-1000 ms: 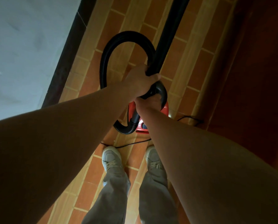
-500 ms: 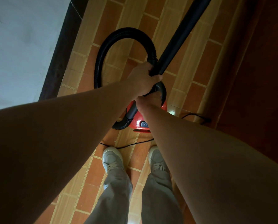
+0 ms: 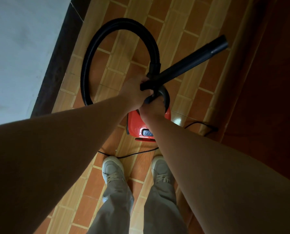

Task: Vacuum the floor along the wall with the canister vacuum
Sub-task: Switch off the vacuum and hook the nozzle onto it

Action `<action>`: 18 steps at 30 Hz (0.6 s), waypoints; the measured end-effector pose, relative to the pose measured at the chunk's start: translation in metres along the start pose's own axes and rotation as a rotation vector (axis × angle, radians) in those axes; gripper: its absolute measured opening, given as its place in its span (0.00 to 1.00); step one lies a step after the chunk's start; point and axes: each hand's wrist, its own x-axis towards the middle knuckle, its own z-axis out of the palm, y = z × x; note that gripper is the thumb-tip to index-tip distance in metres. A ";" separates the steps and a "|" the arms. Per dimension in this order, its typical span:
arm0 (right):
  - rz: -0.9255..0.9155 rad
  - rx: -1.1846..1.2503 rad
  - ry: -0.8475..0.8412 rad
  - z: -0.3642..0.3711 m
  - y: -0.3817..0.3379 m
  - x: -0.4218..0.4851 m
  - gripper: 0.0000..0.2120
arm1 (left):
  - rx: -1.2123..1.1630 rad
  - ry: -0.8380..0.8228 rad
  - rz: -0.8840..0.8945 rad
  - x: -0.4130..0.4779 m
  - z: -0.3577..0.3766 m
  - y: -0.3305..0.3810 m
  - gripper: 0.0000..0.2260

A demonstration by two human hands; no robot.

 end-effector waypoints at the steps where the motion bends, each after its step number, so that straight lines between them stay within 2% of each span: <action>1: -0.036 0.041 -0.010 0.001 0.003 0.001 0.38 | -0.002 0.017 0.005 0.003 0.000 -0.004 0.19; 2: -0.091 0.063 -0.033 0.001 0.007 0.005 0.40 | -0.008 0.033 0.012 0.006 0.000 -0.008 0.18; 4: -0.155 0.064 -0.057 -0.004 0.012 0.006 0.38 | -0.005 0.052 0.011 0.013 0.000 -0.014 0.17; 8: -0.246 0.076 -0.028 -0.017 0.011 0.010 0.36 | 0.065 0.074 -0.008 0.023 0.002 -0.024 0.15; 12: -0.218 0.021 -0.004 -0.023 0.012 0.012 0.35 | 0.133 0.069 -0.020 0.030 -0.001 -0.032 0.15; 16: -0.239 0.050 0.004 -0.033 0.004 0.020 0.23 | 0.221 0.053 -0.066 0.042 -0.005 -0.038 0.12; 18: -0.195 0.096 -0.006 -0.040 -0.004 0.030 0.27 | 0.246 0.043 -0.088 0.047 -0.005 -0.040 0.12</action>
